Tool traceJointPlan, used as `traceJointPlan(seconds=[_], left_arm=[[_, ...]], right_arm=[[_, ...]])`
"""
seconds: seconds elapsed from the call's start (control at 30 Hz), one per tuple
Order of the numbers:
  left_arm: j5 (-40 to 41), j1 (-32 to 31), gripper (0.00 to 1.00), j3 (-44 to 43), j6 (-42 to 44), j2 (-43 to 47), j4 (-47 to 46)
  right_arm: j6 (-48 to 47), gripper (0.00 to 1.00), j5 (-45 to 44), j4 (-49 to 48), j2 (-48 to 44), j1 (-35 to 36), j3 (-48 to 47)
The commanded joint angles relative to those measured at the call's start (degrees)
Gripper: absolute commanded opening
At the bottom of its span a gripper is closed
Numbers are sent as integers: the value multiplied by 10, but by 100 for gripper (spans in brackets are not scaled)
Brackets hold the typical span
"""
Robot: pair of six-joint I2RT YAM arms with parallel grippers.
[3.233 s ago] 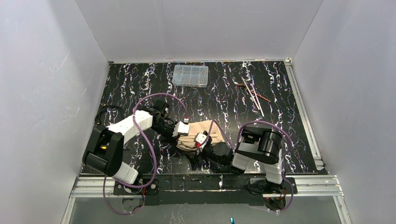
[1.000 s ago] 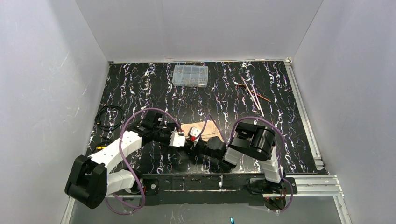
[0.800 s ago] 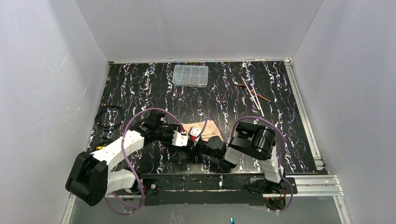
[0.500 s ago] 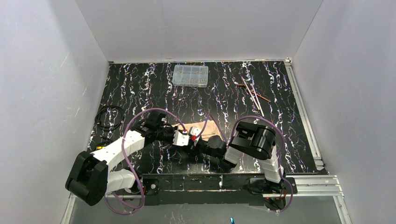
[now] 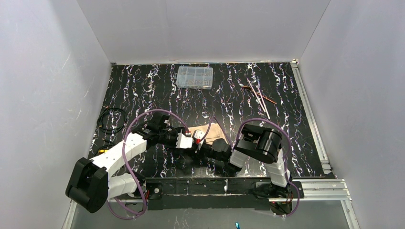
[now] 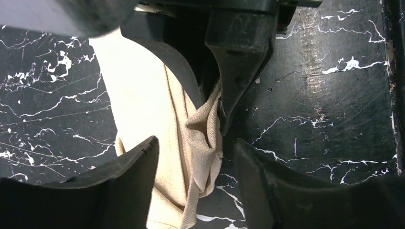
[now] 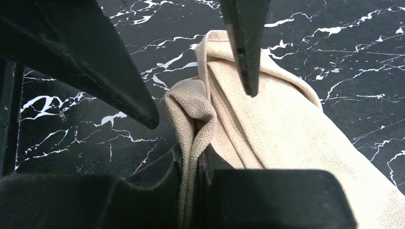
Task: Fold the napkin into a case and place the utensils inside
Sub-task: Pass from the left arm to the right
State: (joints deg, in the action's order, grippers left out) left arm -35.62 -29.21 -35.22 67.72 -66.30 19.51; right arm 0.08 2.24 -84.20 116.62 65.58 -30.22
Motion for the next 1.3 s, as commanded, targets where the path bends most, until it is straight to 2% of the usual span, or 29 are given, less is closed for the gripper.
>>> traceJointPlan(seconds=[0.0,0.13,0.3,0.37,0.47,0.5,0.7,0.8,0.87,0.93,1.1,1.27], left_arm=[[-27,-2,61,-19,-19,-11,6],[-36,-3,64,-23,-19,-26,2],[-56,-2,50,-36,-10,-52,19],[-50,-2,37,-42,-14,-57,18],[-44,-2,7,-49,-14,-50,26],[-40,-2,0,-49,-13,-46,29],[-32,-2,0,-38,-13,-29,40],[-33,-2,0,-36,-12,-27,46],[-32,-2,0,-37,-11,-26,52],[-32,-1,0,-37,-12,-25,53],[-32,-1,0,-38,-13,-27,61],[-31,-1,0,-32,-18,-26,57]], right_arm=[[10,21,12,-21,1,-2,-11],[11,20,15,-22,2,-2,-10],[13,20,18,-25,4,-2,-10],[15,19,20,-25,5,-2,-10],[17,19,20,-26,7,-2,-8],[17,19,19,-27,8,-3,-8],[20,20,15,-27,0,-5,-5],[35,35,15,-35,-23,-8,3],[46,51,13,-43,-34,-9,7],[53,59,14,-55,-37,-11,11],[58,62,15,-69,-38,-18,13],[43,54,31,-44,-46,-20,4]])
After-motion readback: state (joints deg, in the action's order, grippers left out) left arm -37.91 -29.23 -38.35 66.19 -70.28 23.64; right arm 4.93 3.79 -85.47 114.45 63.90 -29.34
